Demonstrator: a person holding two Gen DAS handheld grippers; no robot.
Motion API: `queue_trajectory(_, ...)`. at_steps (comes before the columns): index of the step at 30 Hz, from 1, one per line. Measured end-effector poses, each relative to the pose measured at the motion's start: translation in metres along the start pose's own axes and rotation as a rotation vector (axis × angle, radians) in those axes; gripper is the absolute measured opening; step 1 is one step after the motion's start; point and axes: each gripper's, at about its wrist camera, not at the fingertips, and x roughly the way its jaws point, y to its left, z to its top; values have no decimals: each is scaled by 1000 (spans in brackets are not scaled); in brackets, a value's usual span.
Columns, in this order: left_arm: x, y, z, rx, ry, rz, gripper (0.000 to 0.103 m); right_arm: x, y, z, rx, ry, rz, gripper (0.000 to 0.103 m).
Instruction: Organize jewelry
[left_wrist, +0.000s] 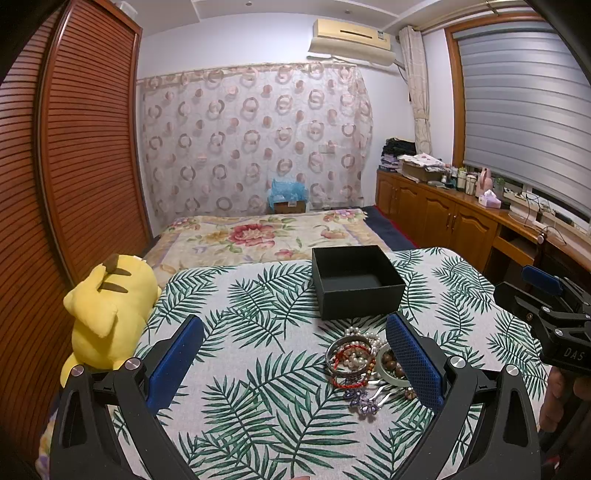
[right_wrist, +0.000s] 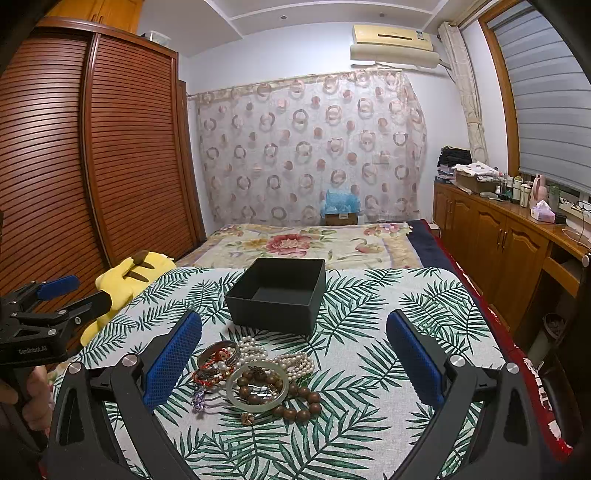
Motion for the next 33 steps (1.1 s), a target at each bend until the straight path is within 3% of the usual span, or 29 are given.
queue_trajectory(33,4,-3,-6,0,31,-4,95,2,6,0,2,8,1,101)
